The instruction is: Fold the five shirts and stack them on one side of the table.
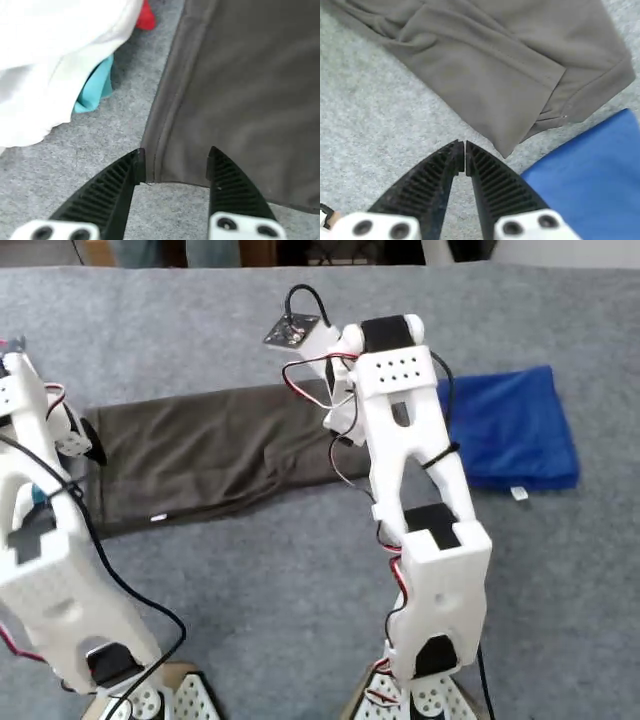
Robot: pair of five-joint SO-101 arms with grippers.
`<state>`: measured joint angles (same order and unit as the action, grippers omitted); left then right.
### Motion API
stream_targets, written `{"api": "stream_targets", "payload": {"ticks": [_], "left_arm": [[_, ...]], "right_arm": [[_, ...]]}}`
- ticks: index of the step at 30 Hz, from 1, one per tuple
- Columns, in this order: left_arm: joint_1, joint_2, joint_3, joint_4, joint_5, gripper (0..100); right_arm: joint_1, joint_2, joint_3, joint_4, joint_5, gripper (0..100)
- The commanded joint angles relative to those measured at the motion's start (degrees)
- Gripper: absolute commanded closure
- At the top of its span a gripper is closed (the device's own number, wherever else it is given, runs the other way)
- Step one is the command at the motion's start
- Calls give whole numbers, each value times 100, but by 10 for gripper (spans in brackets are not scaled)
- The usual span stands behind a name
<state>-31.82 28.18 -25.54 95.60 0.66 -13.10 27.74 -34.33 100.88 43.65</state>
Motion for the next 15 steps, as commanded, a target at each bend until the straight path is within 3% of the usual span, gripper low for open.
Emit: {"api": "stream_targets", "payload": {"ticks": [1,6,15], "left_arm": [[-242,721,-1218,290,-132,772],[-356,1618,-2141,475,-633,772],[22,2567,-2273,448,-765,776]], "right_arm": [[44,-382,101,26,-70,985],[26,-365,163,26,-70,985],[-114,-374,136,26,-70,985]]}}
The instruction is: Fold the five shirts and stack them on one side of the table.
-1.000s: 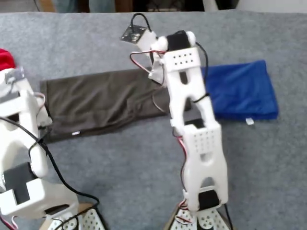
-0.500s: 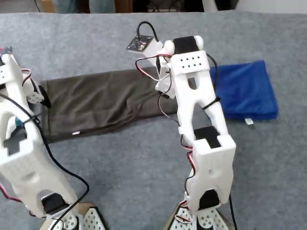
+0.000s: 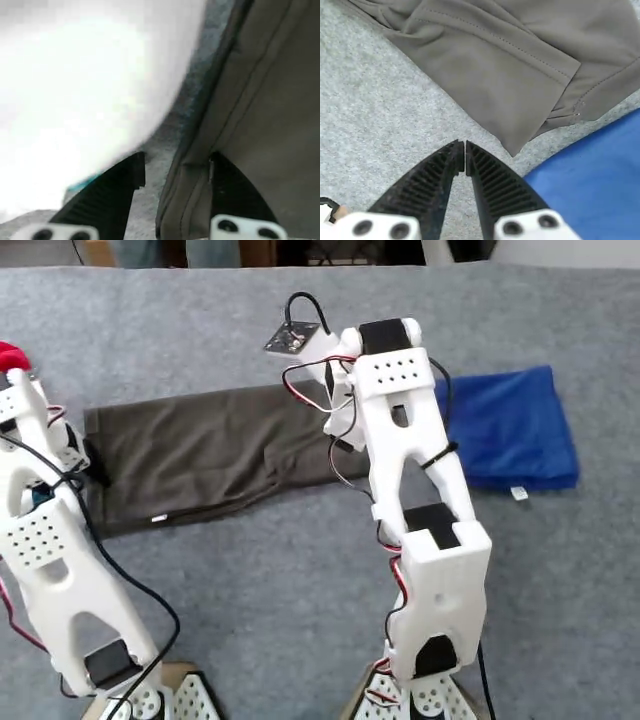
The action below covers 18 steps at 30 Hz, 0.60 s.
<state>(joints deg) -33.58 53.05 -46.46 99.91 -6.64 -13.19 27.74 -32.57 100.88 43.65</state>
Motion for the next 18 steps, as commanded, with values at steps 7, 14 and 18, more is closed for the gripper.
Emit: {"api": "stream_targets", "payload": {"ticks": [7,14,18], "left_arm": [[382,712,-189,53,-26,845],[514,809,-400,79,-62,972],[620,747,-576,79,-62,972]], "right_arm": [[-132,-374,-48,-9,-53,985],[-141,-409,-75,-9,-62,985],[-105,-655,-189,0,-53,985]]}}
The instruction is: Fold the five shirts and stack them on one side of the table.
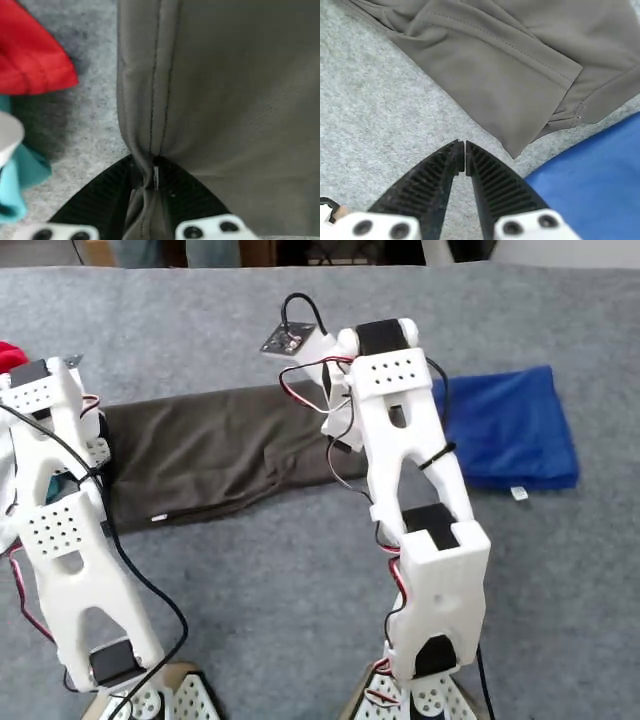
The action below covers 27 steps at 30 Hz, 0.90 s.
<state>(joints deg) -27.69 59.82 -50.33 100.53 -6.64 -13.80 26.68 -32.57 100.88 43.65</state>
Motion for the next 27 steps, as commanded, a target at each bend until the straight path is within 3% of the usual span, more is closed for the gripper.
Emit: {"api": "stream_targets", "payload": {"ticks": [1,6,10,15,18,27], "left_arm": [[57,62,-303,18,-62,972],[400,-440,-602,26,-62,972],[980,-1055,-382,26,-62,972],[1798,-1609,13,26,-35,972],[2237,-1829,171,26,-18,971],[3741,-1908,-198,-18,844,971]], "right_arm": [[-44,-646,-189,0,-53,985],[-9,-1103,-180,-9,-44,985],[448,-1464,-303,-193,-97,984],[1134,-1745,-690,-809,-879,984],[1380,-1824,-1033,-1081,-985,984],[2356,-1824,-1420,-1916,-958,984]]}}
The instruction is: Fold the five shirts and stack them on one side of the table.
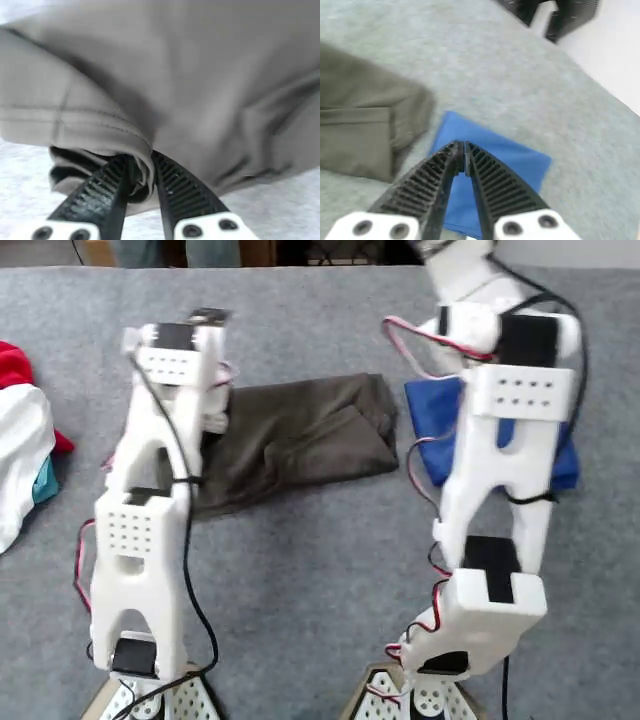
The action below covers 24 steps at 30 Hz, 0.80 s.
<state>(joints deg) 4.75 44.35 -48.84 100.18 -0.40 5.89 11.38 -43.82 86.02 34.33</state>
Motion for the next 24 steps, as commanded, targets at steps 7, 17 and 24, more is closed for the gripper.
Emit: {"api": "stream_targets", "payload": {"ticks": [7,17,24], "left_arm": [[1402,-343,-1262,-273,862,971],[2316,-211,-1402,-1248,1169,971],[2642,141,-1402,-2031,1169,971]], "right_arm": [[1363,-312,-312,-791,369,984],[2620,-453,-708,-747,457,984],[2848,-462,-716,-774,492,984]]}}
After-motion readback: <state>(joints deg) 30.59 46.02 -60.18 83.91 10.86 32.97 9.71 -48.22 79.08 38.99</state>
